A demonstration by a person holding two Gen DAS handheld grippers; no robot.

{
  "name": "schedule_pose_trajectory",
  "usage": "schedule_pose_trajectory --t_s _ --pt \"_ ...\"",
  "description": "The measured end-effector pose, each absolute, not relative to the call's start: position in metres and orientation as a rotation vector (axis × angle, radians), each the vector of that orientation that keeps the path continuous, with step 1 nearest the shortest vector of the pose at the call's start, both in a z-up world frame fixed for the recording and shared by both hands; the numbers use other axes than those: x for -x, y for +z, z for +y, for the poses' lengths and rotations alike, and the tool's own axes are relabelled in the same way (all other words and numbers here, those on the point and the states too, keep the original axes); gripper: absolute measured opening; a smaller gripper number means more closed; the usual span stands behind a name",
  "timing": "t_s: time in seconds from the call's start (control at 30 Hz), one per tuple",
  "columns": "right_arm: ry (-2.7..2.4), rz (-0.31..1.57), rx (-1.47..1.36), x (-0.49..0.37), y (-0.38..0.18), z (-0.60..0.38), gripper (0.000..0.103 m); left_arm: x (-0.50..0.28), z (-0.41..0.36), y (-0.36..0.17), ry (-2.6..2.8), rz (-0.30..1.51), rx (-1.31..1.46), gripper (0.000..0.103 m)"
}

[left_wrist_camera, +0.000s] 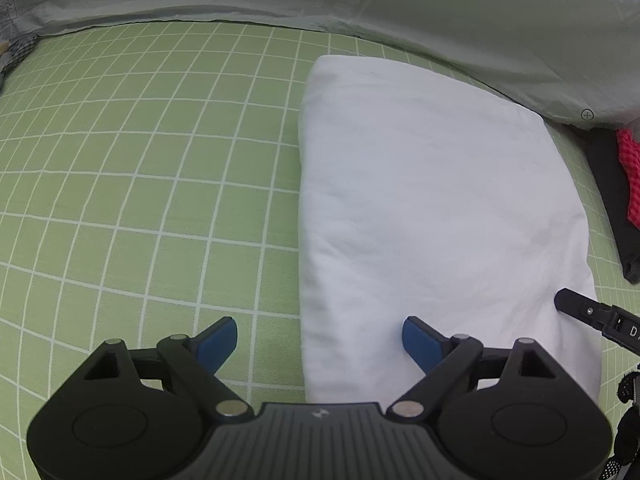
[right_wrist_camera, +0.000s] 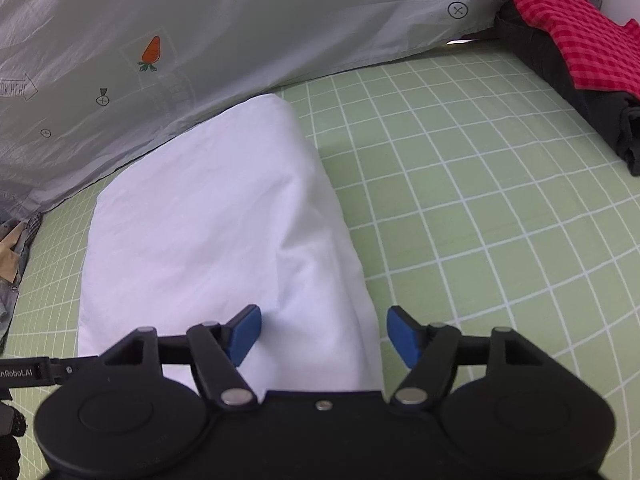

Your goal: Fold clothes

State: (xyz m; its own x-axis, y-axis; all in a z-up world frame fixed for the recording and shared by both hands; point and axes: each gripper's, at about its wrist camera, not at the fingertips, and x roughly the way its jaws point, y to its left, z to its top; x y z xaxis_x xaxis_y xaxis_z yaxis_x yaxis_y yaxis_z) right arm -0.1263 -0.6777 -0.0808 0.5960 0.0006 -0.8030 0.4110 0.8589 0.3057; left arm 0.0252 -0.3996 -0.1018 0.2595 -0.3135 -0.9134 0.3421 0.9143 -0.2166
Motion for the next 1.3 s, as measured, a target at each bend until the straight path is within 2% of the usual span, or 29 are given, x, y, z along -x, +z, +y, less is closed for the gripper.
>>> schedule_pose_trajectory --t_s 0.07,0.2,0.23,0.27,0.3,0.37,0.4,0.43,0.47,0.57,0.87,1.03,1.3 --pt "-0.236 0.918 -0.501 0.119 -0.085 -0.678 0.08 -0.031 -0.403 -0.108 -0.466 1.244 -0.008 0.091" --pt "-0.231 0.921 -0.493 0.105 -0.091 -0.677 0.08 -0.04 -0.409 -0.115 -0.515 1.256 0.04 0.091" --pt "-0.229 0.92 -0.497 0.102 -0.091 -0.676 0.08 -0.041 -0.41 -0.116 -0.528 1.256 0.054 0.088" --pt "-0.224 0.92 -0.508 0.1 -0.092 -0.676 0.079 -0.043 -0.411 -0.117 -0.541 1.256 0.067 0.079" --pt "-0.216 0.921 -0.528 0.098 -0.093 -0.677 0.074 -0.044 -0.413 -0.118 -0.554 1.256 0.081 0.075" --pt "-0.209 0.934 -0.536 0.096 -0.093 -0.674 0.037 -0.046 -0.415 -0.118 -0.577 1.253 0.1 0.055" --pt "-0.216 0.929 -0.522 0.098 -0.089 -0.67 0.028 -0.044 -0.416 -0.114 -0.582 1.245 0.086 0.05" --pt "-0.22 0.909 -0.518 0.102 -0.082 -0.667 0.02 -0.042 -0.415 -0.108 -0.585 1.232 0.084 0.039" --pt "-0.224 0.889 -0.514 0.105 -0.075 -0.664 0.015 -0.039 -0.415 -0.102 -0.593 1.218 0.082 0.029" --pt "-0.236 0.83 -0.503 0.116 -0.055 -0.654 0.012 -0.025 -0.421 -0.082 -0.64 1.169 0.075 0.018" --pt "-0.322 0.732 -0.436 0.161 0.006 -0.629 0.012 0.018 -0.441 -0.023 -0.779 1.022 0.052 0.016" --pt "-0.409 0.699 -0.437 0.196 0.026 -0.632 0.011 0.045 -0.475 -0.006 -0.882 1.002 0.037 0.016" --pt "-0.513 0.63 -0.479 0.263 0.023 -0.686 0.011 0.106 -0.555 0.008 -0.998 0.949 -0.012 0.015"
